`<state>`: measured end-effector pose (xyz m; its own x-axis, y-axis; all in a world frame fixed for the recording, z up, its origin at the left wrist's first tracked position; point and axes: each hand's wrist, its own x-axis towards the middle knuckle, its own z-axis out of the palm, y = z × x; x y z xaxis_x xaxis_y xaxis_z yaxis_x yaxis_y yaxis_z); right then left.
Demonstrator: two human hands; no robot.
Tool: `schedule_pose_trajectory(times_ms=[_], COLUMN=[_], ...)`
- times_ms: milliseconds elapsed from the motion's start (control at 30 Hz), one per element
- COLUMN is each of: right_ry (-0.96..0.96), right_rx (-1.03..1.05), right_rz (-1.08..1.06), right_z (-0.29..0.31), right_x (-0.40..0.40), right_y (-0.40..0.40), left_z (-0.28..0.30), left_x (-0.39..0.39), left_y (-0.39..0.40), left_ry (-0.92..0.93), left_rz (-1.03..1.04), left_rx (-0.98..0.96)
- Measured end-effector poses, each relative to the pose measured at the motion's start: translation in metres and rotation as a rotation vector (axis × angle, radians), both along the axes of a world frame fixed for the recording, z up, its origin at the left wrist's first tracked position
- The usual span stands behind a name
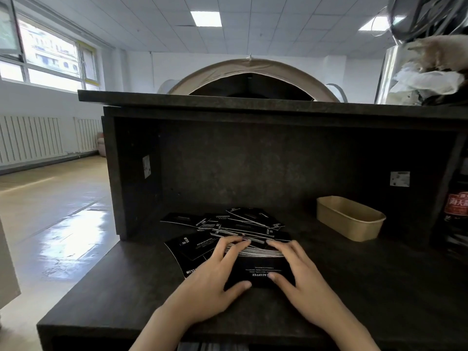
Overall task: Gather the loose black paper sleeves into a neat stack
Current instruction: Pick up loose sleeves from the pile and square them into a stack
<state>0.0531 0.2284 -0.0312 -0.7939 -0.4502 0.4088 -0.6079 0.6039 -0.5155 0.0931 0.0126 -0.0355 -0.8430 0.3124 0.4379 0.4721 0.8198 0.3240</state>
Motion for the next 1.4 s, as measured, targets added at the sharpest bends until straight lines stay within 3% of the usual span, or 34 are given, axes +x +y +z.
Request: schedule_pose_trajectory(times_ms=[167,233,300,367,467,800,867,1067,1233,1333,1400], right_ry=[0.019,0.015,0.016,0.017,0.028,0.025,0.043,0.035,0.007,-0.016,-0.028], right_rx=[-0.023,-0.02,-0.011,-0.014,-0.012,-0.018,-0.042,-0.067,-0.079,-0.125,-0.177], right_rz=[0.015,0.007,-0.005,-0.01,-0.013,-0.047,-0.082,-0.144,-0.128,-0.116,-0.1], right_z=[0.0,0.0,-0.001,-0.002,-0.003,-0.002,-0.001,-0.003,-0.003,-0.003,-0.002], right_x=[-0.001,0.0,0.001,0.001,0.001,0.003,0.003,-0.001,-0.004,-0.005,-0.005], right_y=[0.002,0.002,0.002,0.002,0.002,0.001,0.002,0.004,0.005,0.004,0.004], left_z=[0.004,0.002,-0.004,-0.011,-0.017,-0.008,-0.003,-0.001,0.0,0.006,0.008], left_x=[-0.001,-0.006,-0.012,-0.015,-0.017,-0.008,-0.005,-0.004,-0.006,-0.004,-0.002], left_y=[-0.001,-0.007,-0.016,-0.022,-0.024,-0.014,-0.012,-0.025,-0.026,-0.026,-0.024], left_ry=[0.072,0.191,0.281,0.147,-0.027,0.148,0.107,0.24,0.356,0.449,0.47], left_rz=[0.023,0.171,0.419,0.643,0.753,0.772,0.808,0.963,0.888,0.718,0.547], left_rx=[0.156,0.285,0.271,0.172,0.074,0.086,0.123,0.312,0.625,0.786,0.776])
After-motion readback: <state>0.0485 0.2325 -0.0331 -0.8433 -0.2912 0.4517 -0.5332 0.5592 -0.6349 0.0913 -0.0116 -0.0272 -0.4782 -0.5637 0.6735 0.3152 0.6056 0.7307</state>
